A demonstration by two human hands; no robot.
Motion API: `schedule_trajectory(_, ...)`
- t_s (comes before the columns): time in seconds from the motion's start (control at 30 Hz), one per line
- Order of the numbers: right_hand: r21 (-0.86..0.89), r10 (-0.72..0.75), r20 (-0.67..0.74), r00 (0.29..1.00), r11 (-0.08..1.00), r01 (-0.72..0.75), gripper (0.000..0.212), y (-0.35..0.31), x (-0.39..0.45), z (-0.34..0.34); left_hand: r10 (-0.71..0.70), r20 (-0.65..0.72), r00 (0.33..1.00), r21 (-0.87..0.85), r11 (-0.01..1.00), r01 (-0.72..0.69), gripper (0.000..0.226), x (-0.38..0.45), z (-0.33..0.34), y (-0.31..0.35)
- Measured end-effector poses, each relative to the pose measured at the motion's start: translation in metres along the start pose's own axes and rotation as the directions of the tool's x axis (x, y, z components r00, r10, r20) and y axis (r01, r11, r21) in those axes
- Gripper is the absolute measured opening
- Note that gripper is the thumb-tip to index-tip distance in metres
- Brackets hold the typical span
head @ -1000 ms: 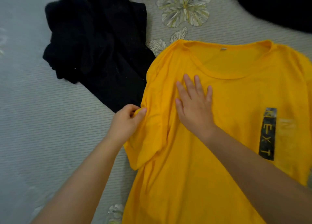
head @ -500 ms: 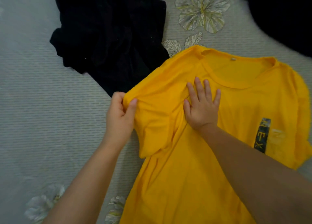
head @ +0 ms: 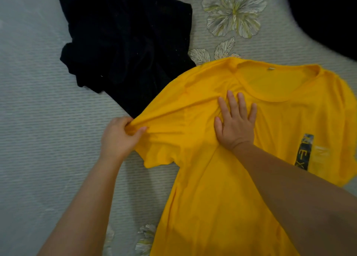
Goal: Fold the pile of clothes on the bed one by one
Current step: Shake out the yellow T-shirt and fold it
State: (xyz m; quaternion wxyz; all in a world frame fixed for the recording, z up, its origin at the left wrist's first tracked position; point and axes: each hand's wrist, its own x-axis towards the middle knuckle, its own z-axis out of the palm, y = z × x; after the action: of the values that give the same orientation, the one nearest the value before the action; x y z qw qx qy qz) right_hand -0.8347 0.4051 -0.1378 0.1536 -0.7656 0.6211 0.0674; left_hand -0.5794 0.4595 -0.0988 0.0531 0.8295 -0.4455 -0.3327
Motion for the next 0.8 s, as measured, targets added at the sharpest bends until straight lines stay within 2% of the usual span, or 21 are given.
schedule_trajectory(0.1, 0.007, -0.017, -0.005, 1.000, 1.000, 0.018, 0.063, 0.001, 0.000, -0.002, 0.103, -0.008, 0.995, -0.017, 0.994, -0.103, 0.013, -0.010, -0.009, -0.009)
schedule_trajectory(0.13, 0.009, -0.022, -0.003, 1.000, 1.000, 0.022, 0.063, 0.001, 0.000, -0.001, 0.109, -0.015, 0.994, -0.099, 0.989, -0.110, 0.005, -0.013, -0.015, -0.010)
schedule_trajectory(0.17, 0.012, -0.024, 0.000, 1.000, 1.000, 0.024, 0.064, 0.002, 0.000, -0.001, 0.075, -0.001, 0.997, -0.240, 0.968, -0.073, 0.008, -0.016, -0.023, -0.009)
schedule_trajectory(0.23, 0.018, -0.023, 0.002, 1.000, 1.000, 0.023, 0.064, 0.003, -0.001, 0.001, -0.020, 0.096, 0.995, -0.530, 0.845, 0.068, 0.021, -0.022, -0.038, 0.004)
schedule_trajectory(0.27, 0.019, -0.021, 0.012, 1.000, 1.000, 0.021, 0.065, 0.004, -0.001, 0.002, -0.048, 0.131, 0.990, -0.596, 0.795, 0.117, 0.021, -0.023, -0.043, 0.012)
schedule_trajectory(0.33, 0.019, -0.016, 0.047, 0.999, 1.000, 0.015, 0.065, 0.005, -0.001, 0.003, -0.043, 0.142, 0.989, -0.592, 0.797, 0.119, 0.017, -0.024, -0.050, 0.033)
schedule_trajectory(0.43, 0.037, -0.008, 0.073, 0.997, 0.999, 0.005, 0.055, 0.006, -0.001, 0.002, 0.069, 0.106, 0.992, -0.586, 0.810, 0.007, 0.015, -0.030, -0.053, 0.077)
schedule_trajectory(0.5, 0.114, -0.033, 0.058, 0.998, 0.993, 0.027, 0.054, 0.010, 0.000, -0.003, 0.157, 0.072, 0.985, -0.632, 0.771, -0.077, 0.017, -0.036, -0.053, 0.107)
schedule_trajectory(0.53, 0.218, -0.054, 0.045, 0.998, 0.975, 0.043, 0.053, 0.015, 0.001, -0.008, 0.194, 0.072, 0.978, -0.664, 0.741, -0.098, 0.017, -0.039, -0.049, 0.121)
schedule_trajectory(0.57, 0.377, -0.063, 0.030, 0.998, 0.925, 0.047, 0.051, 0.020, 0.001, -0.016, 0.227, 0.102, 0.969, -0.695, 0.713, -0.094, 0.017, -0.043, -0.042, 0.135)
schedule_trajectory(0.6, 0.555, -0.047, 0.007, 0.999, 0.831, 0.035, 0.048, 0.028, -0.001, -0.025, 0.252, 0.165, 0.954, -0.717, 0.695, -0.060, 0.016, -0.049, -0.031, 0.148)
schedule_trajectory(0.67, 0.788, 0.072, -0.026, 0.997, 0.615, -0.024, 0.041, 0.051, -0.010, -0.041, 0.306, 0.387, 0.870, -0.731, 0.677, 0.087, 0.018, -0.064, -0.004, 0.173)
schedule_trajectory(0.7, 0.837, 0.152, 0.000, 0.988, 0.541, -0.083, 0.037, 0.064, -0.017, -0.046, 0.335, 0.486, 0.807, -0.692, 0.712, 0.121, 0.026, -0.073, 0.012, 0.181)
schedule_trajectory(0.73, 0.861, 0.209, 0.052, 0.976, 0.485, -0.150, 0.034, 0.077, -0.025, -0.048, 0.357, 0.535, 0.766, -0.641, 0.762, 0.092, 0.036, -0.080, 0.027, 0.183)
schedule_trajectory(0.77, 0.870, 0.239, 0.111, 0.965, 0.446, -0.210, 0.032, 0.088, -0.034, -0.048, 0.372, 0.529, 0.763, -0.602, 0.798, 0.028, 0.042, -0.086, 0.041, 0.180)
schedule_trajectory(0.8, 0.871, 0.245, 0.160, 0.956, 0.421, -0.254, 0.031, 0.096, -0.042, -0.046, 0.376, 0.470, 0.799, -0.575, 0.817, -0.045, 0.042, -0.092, 0.048, 0.174)
